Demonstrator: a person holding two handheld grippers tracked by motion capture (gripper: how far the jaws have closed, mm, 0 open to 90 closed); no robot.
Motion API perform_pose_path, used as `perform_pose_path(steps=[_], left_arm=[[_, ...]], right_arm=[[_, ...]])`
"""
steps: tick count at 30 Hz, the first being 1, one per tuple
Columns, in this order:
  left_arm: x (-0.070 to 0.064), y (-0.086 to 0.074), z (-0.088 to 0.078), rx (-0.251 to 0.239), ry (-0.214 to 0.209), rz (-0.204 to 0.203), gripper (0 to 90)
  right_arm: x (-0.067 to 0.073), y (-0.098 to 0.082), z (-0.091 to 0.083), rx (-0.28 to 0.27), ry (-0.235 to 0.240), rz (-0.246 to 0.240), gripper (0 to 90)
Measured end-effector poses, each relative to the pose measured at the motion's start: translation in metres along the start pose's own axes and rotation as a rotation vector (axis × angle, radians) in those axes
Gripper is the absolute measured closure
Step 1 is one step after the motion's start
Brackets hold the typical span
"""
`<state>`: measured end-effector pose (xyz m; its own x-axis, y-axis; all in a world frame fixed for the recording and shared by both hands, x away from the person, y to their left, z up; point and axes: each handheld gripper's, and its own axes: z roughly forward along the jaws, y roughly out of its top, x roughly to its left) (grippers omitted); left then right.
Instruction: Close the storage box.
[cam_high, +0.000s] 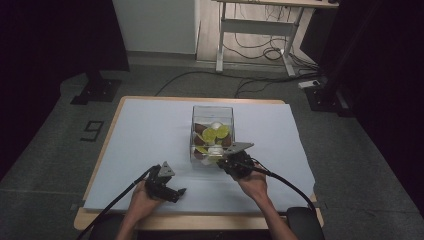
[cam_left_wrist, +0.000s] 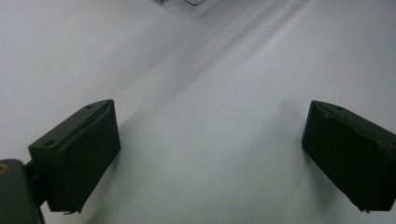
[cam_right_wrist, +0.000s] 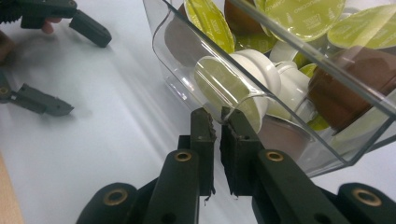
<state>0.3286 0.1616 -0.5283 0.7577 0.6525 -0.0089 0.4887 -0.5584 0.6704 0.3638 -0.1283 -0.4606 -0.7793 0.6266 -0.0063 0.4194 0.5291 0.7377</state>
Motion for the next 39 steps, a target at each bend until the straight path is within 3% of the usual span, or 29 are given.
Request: perform_pose_path(steps=[39], left_arm=[[0.0,0.0,0.0,-0.001,0.001,0.0,3.7]], right_arm=[[-0.025,0.016,0.022,-0.019,-0.066,0.074,82.3]])
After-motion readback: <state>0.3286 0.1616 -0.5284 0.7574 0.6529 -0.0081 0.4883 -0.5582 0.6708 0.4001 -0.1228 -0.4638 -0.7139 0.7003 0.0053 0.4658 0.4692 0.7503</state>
